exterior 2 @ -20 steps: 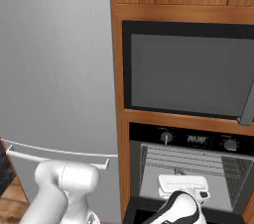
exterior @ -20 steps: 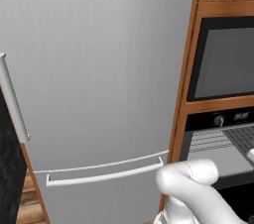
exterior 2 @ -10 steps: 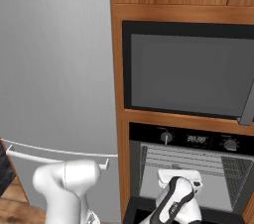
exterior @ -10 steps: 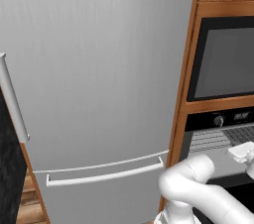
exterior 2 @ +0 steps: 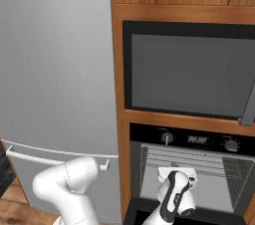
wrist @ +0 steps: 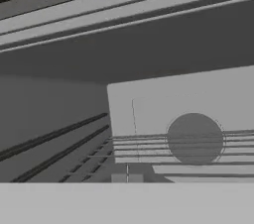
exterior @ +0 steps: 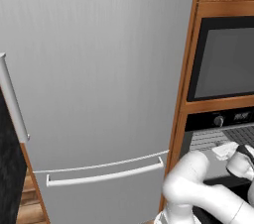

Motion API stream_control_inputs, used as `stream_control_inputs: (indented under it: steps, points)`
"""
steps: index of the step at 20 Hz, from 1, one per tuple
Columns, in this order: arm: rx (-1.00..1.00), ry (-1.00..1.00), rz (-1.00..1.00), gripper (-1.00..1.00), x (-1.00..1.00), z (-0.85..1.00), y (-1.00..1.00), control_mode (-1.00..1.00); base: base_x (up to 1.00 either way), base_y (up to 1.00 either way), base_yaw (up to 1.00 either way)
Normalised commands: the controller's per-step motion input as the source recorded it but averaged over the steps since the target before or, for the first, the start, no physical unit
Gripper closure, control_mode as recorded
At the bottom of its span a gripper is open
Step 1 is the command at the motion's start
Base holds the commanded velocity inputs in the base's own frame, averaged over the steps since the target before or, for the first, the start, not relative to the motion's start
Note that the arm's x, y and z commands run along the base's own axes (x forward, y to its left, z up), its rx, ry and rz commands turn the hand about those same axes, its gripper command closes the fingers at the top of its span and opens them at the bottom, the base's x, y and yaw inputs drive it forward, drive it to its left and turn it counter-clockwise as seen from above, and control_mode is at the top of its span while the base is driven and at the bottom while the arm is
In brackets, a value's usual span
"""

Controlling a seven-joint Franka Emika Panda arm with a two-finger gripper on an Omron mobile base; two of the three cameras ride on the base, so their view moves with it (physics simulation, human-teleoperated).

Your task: Take the fish from the oven and place it on the plate on the counter.

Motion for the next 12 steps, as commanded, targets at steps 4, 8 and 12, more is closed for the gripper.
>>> stream_control_inputs:
  steps: [4,8,12]
  points:
    - [-0.05,0.00,0.00,1.00,0.89,-0.82,-0.23,-1.00,0.00,0.00,0.00]
    - [-0.06,0.01,0.00,1.00,0.82,-0.85,-0.45,-1.00,0.00,0.00,0.00]
    - [-0.11,0.02,0.00,1.00,0.42,-1.00,-0.27,-1.00,0.00,0.00,0.00]
